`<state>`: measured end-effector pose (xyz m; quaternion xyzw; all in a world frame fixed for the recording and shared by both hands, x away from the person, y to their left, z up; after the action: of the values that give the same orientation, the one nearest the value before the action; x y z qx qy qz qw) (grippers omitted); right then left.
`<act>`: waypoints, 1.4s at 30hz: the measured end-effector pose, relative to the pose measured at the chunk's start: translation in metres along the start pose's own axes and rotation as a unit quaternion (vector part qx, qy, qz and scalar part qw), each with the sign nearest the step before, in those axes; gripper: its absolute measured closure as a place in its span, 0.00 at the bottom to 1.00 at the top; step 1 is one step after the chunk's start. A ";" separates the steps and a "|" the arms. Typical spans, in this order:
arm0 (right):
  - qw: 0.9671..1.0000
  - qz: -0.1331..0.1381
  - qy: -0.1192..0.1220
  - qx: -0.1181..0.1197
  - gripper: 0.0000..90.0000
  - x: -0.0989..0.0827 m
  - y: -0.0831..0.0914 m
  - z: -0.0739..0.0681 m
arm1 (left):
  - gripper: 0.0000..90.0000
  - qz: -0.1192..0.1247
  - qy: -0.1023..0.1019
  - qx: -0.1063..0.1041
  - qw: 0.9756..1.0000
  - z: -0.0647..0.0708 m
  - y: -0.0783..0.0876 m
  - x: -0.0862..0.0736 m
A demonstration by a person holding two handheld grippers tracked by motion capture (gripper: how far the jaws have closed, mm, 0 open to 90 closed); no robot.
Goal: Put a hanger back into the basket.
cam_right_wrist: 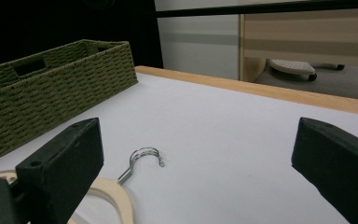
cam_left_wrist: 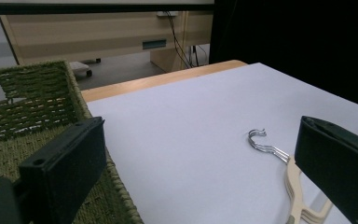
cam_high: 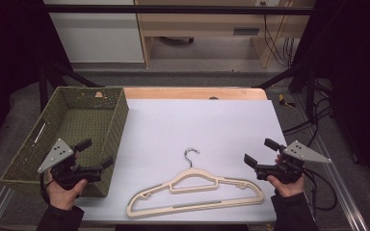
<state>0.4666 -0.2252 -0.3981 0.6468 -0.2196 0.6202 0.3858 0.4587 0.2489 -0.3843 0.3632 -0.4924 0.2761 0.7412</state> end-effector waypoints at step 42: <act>0.998 -0.043 0.017 0.033 0.11 0.004 -0.038 -0.046 | 0.21 -0.168 -0.064 -0.090 0.980 0.067 -0.057 -0.064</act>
<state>0.4670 -0.1662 -0.4058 0.6574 -0.1648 0.6207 0.3943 0.4434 0.1583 -0.4422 0.3894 -0.4941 0.0781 0.7734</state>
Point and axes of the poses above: each handheld gripper's, and its own axes: y roughly backward along the jaws, x roughly out of its top, z roughly to its right, the point moved 7 cm from there along -y, roughly forward along the jaws, and after that the axes turned 12 degrees about y, right-handed, at the moved point
